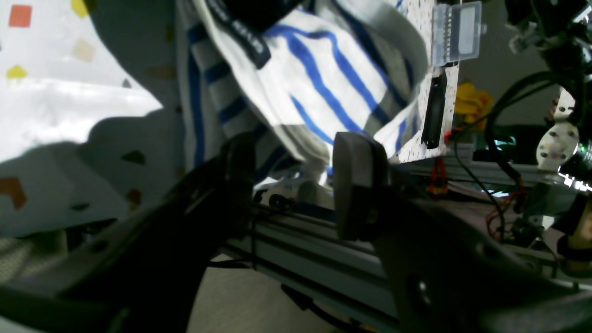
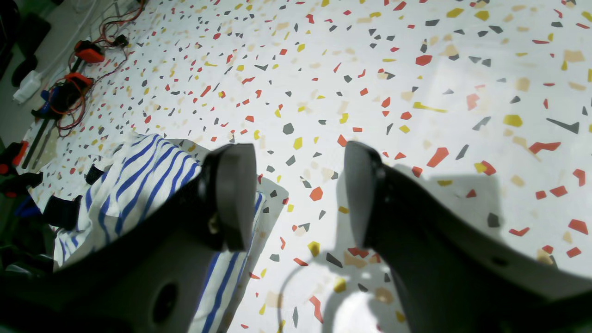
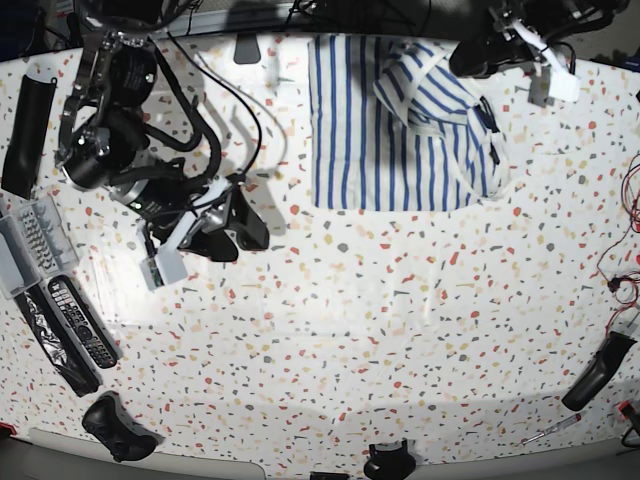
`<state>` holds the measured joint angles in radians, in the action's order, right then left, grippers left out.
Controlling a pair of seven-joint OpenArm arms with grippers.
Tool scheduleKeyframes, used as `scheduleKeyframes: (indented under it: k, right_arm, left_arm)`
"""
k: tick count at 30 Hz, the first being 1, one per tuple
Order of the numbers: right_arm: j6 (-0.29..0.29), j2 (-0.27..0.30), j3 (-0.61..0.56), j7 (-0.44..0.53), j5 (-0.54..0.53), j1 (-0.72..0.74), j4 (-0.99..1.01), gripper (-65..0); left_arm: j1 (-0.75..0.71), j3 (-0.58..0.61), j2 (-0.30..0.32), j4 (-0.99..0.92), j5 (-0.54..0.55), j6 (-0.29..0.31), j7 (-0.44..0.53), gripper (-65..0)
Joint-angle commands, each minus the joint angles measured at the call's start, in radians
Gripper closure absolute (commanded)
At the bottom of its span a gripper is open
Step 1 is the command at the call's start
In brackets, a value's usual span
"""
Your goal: Layout the t-shirt on the table in an organized manner, then fold the t-shirt properly
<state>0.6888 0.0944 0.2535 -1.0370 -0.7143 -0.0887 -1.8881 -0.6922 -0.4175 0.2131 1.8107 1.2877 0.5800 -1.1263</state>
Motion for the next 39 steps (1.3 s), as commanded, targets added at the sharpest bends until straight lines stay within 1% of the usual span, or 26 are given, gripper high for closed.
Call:
scheduleKeyframes:
  k: [1, 4, 5, 10, 11, 17, 20, 24, 28, 30, 32, 34, 37, 39]
  right_arm:
    - [0.009, 0.005, 0.003, 0.030, -0.026, 0.014, -0.021, -29.9]
    - [0.009, 0.005, 0.002, 0.037, -0.026, 0.014, -0.021, -29.9]
    - [0.009, 0.005, 0.002, 0.039, -0.026, 0.014, -0.021, -29.9]
    - [0.009, 0.005, 0.002, 0.039, -0.026, 0.014, -0.021, -29.9]
    - [0.009, 0.005, 0.002, 0.039, -0.026, 0.014, -0.021, -29.9]
    - [0.009, 0.005, 0.003, 0.039, -0.025, 0.014, -0.021, -29.9]
    - [0.009, 0.005, 0.003, 0.038, -0.025, 0.013, -0.021, -29.9]
    - [0.009, 0.005, 0.003, 0.038, -0.025, 0.013, -0.021, -29.9]
    - [0.009, 0.005, 0.003, 0.038, -0.025, 0.013, -0.021, -29.9]
    - [0.009, 0.005, 0.003, 0.038, -0.025, 0.013, -0.021, -29.9]
    - [0.009, 0.005, 0.002, 0.038, -0.025, 0.013, -0.021, -29.9]
    - [0.009, 0.005, 0.003, 0.038, -0.025, 0.013, -0.021, -29.9]
    - [0.009, 0.005, 0.002, 0.038, -0.025, 0.013, -0.021, -29.9]
    - [0.009, 0.005, 0.002, 0.037, -0.025, 0.014, -0.021, -29.9]
  left_arm:
    - [-0.006, -0.004, 0.006, 0.014, 0.049, 0.011, -0.005, -24.9]
    - [-0.006, -0.004, 0.006, 0.014, 0.056, 0.012, -0.010, -24.4]
    - [-0.006, -0.004, 0.006, 0.014, 0.056, 0.011, -0.008, -22.5]
    - [-0.006, -0.004, 0.006, 0.014, 0.056, 0.011, 0.001, -2.5]
    - [-0.006, -0.004, 0.006, 0.014, 0.056, 0.011, 0.001, 0.0]
    - [-0.006, -0.005, 0.010, 0.014, 0.056, 0.012, 0.000, 0.0]
    - [-0.006, -0.008, 0.048, 0.014, 0.056, 0.027, -0.013, 0.0]
    - [-0.009, -0.046, 0.115, 0.014, 0.056, 0.026, -0.014, 0.0]
    - [-0.008, -0.129, 0.140, 0.014, 0.056, 0.028, -0.014, 0.0]
    - [-0.008, -0.165, 0.152, 0.014, 0.046, 0.047, -0.014, 0.0]
    - [-0.008, -0.186, 0.174, 0.014, -0.011, 0.066, -0.007, 0.0]
    - [-0.008, -0.192, 0.200, 0.014, -0.108, 0.067, 0.023, 0.0]
    - [-0.008, -0.192, 0.227, 0.014, -0.258, 0.067, 0.110, 0.0]
    - [-0.008, -0.191, 0.235, 0.014, -0.319, 0.064, 0.166, 0.0]
